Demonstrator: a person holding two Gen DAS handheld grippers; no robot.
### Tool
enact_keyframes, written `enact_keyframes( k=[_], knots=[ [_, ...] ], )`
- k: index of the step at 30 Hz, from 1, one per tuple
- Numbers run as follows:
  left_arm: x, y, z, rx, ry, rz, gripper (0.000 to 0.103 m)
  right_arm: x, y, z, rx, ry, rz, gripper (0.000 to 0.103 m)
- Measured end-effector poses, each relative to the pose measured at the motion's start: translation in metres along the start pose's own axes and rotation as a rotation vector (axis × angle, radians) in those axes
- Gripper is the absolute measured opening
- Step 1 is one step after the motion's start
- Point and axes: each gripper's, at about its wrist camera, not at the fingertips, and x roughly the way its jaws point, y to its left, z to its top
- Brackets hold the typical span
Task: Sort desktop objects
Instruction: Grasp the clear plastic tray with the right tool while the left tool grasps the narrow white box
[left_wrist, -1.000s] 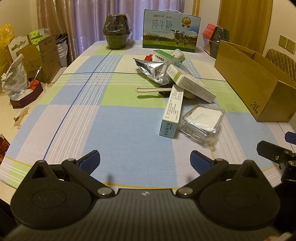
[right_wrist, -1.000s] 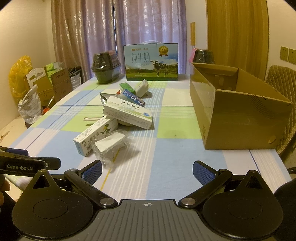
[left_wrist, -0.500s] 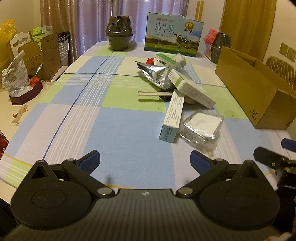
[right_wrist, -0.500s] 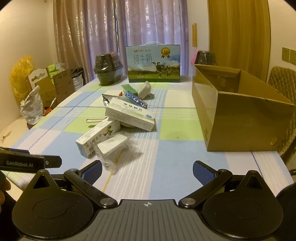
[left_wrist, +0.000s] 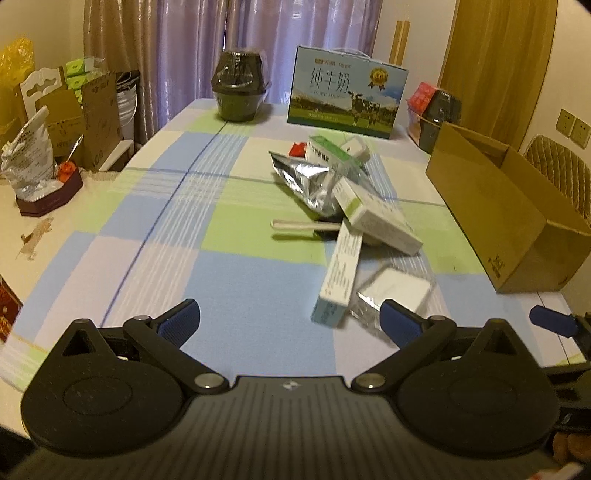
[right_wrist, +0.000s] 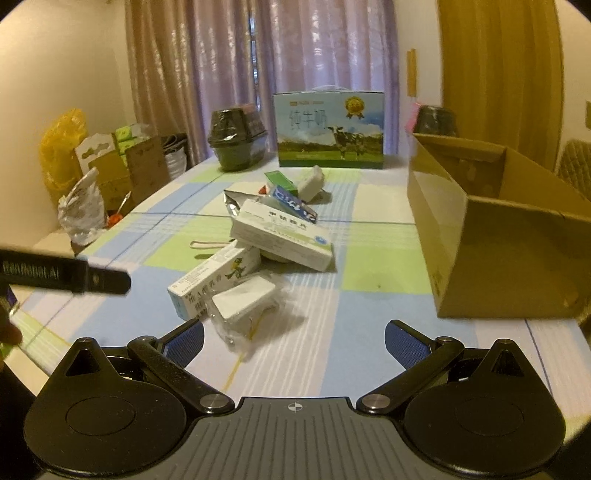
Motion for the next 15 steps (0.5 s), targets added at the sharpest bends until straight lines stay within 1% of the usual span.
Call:
enact_keyframes(
  k=[6, 12, 15],
  knots=[
    [0.016, 0.012, 0.019, 0.073, -0.005, 0.003, 0.102, 0.021, 0.003, 0.006, -0.089, 0.019, 0.040, 0.101],
    [0.037, 0.019, 0.032, 0.196, 0.019, -0.097, 0.102, 0.049, 0.009, 0.007, -0.201, 0.059, 0.126, 0.101],
    [0.048, 0.020, 0.032, 0.251, 0.034, -0.129, 0.102, 0.064, 0.012, 0.008, -0.252, 0.070, 0.157, 0.101]
  ],
)
